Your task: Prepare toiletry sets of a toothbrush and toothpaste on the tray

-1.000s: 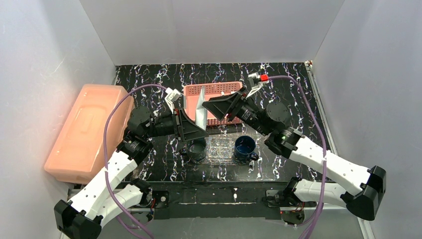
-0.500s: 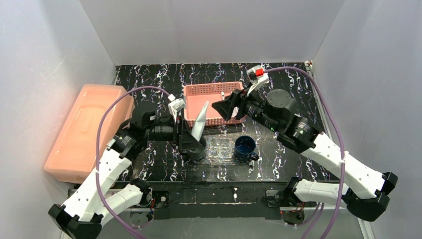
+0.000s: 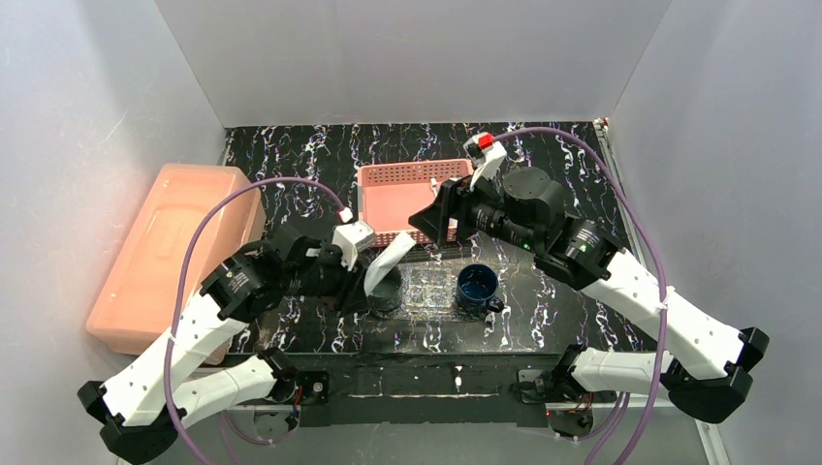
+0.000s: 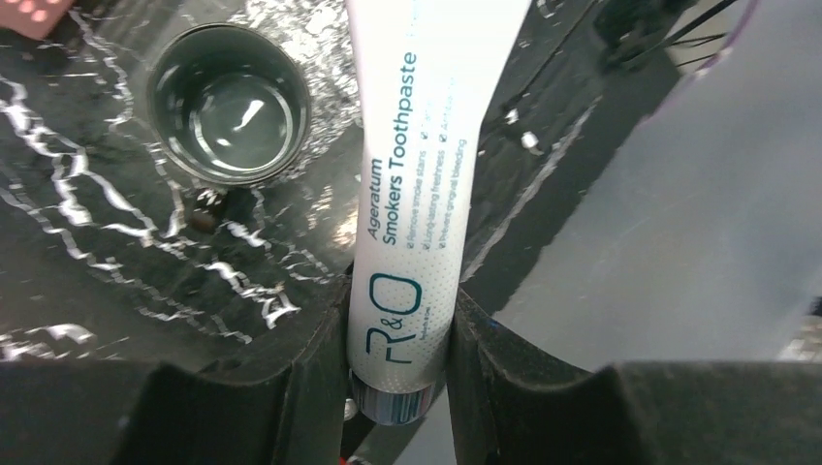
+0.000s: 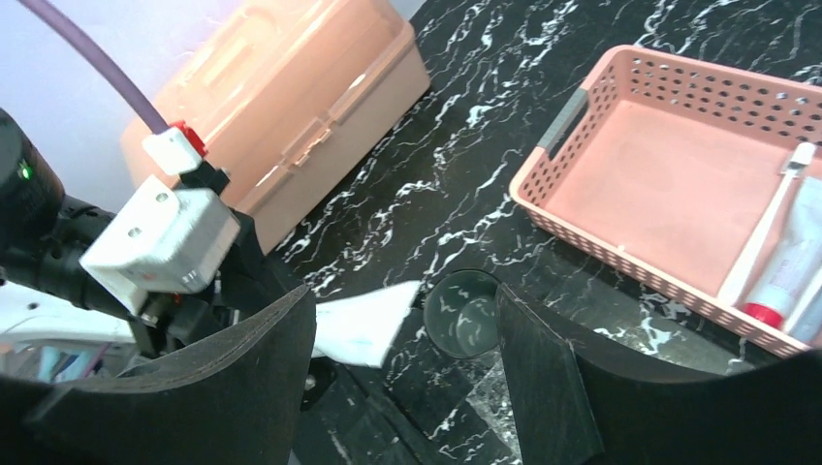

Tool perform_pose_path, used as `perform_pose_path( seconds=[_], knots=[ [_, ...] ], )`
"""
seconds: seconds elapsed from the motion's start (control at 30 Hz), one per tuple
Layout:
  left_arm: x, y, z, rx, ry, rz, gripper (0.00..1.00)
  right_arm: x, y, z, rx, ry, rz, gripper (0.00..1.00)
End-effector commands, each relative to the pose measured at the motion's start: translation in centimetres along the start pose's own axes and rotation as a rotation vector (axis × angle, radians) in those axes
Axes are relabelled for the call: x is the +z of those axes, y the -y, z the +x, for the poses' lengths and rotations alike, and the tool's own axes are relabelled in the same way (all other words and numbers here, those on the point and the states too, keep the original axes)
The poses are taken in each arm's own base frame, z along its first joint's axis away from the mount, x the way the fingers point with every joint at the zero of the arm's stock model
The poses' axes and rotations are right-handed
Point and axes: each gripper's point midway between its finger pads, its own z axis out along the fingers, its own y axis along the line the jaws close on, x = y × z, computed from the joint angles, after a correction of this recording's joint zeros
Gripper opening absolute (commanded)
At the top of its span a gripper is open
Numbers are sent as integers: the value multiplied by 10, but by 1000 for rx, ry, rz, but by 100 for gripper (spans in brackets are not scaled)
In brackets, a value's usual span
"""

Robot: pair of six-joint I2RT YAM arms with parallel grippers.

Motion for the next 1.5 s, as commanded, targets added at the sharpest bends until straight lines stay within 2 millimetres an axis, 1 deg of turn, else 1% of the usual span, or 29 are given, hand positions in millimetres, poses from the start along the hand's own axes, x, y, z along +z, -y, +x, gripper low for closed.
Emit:
perform_pose_path(
  seconds=[0.0, 0.03, 0.07, 0.3, 0.43, 0.6, 0.7, 0.77, 0.9, 1.0, 1.2, 1.47],
  knots=[
    [-15, -25, -5, 164, 6, -207, 0, -2, -27, -11, 76, -13, -97, 76],
    [-16, -24, -4, 194, 0, -220, 0, -1, -28, -8, 92, -28, -102, 76],
    [-18, -29, -5, 216, 1, -259, 0, 0, -28, -5, 107, -40, -103, 75],
    [-20, -35, -7, 350, -41, -364, 0, 5, -31, 12, 165, -106, -121, 75],
    [-23, -39, -9, 394, -30, -410, 0, 7, -27, 24, 179, -133, -112, 75],
    [-29, -41, -11, 419, 13, -440, 0, 11, -22, 49, 219, -191, -121, 75],
    [-33, -40, -12, 446, 45, -423, 0, 14, -29, 55, 257, -200, -185, 74],
    [-32, -38, -8, 448, 47, -404, 0, 18, -35, 59, 291, -206, -238, 72],
    [-34, -37, -6, 449, 61, -385, 0, 21, -46, 51, 326, -183, -314, 69],
    [-34, -37, -6, 450, 64, -386, 0, 24, -50, 50, 339, -192, -334, 68],
    [-34, -37, -4, 447, 64, -384, 0, 28, -53, 53, 364, -205, -355, 65],
    [-34, -38, -5, 447, 71, -388, 0, 33, -58, 57, 385, -229, -388, 56]
  ],
)
